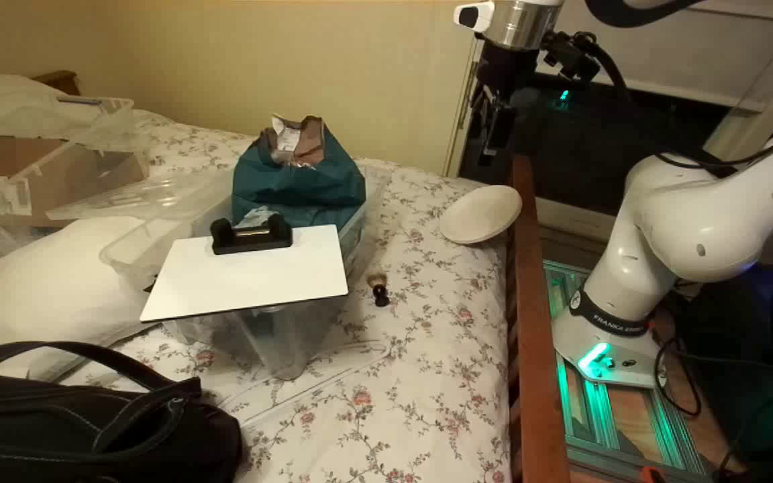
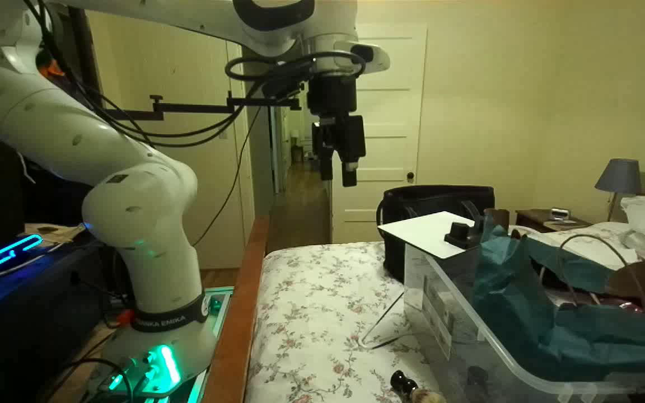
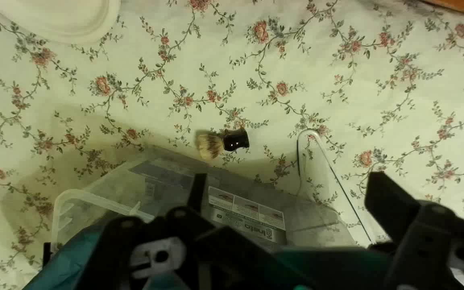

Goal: Remove the white board from the container and put it on the bed

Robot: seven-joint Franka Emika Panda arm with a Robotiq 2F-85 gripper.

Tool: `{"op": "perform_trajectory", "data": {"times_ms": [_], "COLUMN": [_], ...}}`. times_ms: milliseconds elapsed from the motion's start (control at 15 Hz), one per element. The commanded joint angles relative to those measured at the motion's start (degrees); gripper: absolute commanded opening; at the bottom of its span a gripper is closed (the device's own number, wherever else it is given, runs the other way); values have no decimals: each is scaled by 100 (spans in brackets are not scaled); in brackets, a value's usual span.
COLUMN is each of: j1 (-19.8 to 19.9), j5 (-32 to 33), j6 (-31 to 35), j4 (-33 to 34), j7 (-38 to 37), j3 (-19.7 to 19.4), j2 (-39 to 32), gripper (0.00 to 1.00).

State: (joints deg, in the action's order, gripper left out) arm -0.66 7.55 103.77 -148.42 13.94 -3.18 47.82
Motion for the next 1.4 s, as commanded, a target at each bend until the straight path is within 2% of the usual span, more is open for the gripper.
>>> {"op": "perform_trajectory", "data": {"times_ms": [0, 533, 600, 667, 867, 1067, 1333], "j1": [-52, -52, -56, 15, -48, -41, -76], "j5": [28, 28, -101, -254, -399, -539, -832], "j6": [-19, -19, -44, -410, -899, -1169, -1506], "j4": [15, 15, 143, 451, 1015, 1762, 2836], "j7": [-31, -31, -223, -674, -1396, -2537, -3932], "j3": [-37, -37, 15, 172, 534, 1097, 1550], "j2": [-3, -3, -178, -575, -1319, -2244, -3527], "gripper": [100, 100, 100, 100, 100, 100, 100]}}
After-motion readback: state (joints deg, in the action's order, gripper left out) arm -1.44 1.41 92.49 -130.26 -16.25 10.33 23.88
